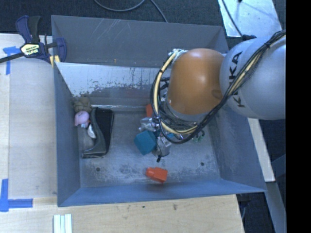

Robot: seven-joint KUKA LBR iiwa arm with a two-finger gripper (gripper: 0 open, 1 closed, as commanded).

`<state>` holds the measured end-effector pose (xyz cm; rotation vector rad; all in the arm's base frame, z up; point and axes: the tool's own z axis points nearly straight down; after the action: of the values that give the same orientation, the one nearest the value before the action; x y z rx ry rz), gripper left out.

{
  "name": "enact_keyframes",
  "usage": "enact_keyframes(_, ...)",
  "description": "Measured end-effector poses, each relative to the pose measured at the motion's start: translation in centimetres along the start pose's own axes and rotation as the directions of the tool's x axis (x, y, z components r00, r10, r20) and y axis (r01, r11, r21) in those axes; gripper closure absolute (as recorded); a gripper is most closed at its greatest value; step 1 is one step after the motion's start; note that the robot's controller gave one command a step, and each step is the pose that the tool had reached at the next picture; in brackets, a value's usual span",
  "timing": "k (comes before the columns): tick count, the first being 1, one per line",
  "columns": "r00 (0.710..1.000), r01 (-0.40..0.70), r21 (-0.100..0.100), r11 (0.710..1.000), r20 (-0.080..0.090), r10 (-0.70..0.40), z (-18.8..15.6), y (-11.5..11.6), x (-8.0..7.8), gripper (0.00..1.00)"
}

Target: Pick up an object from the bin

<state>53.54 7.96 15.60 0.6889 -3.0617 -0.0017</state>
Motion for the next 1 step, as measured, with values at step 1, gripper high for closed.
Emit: enact_keyframes(1,0.993,-0.120,0.006,0.993,0.023,0.120,-1.09,-0.10,-1.74,1.00)
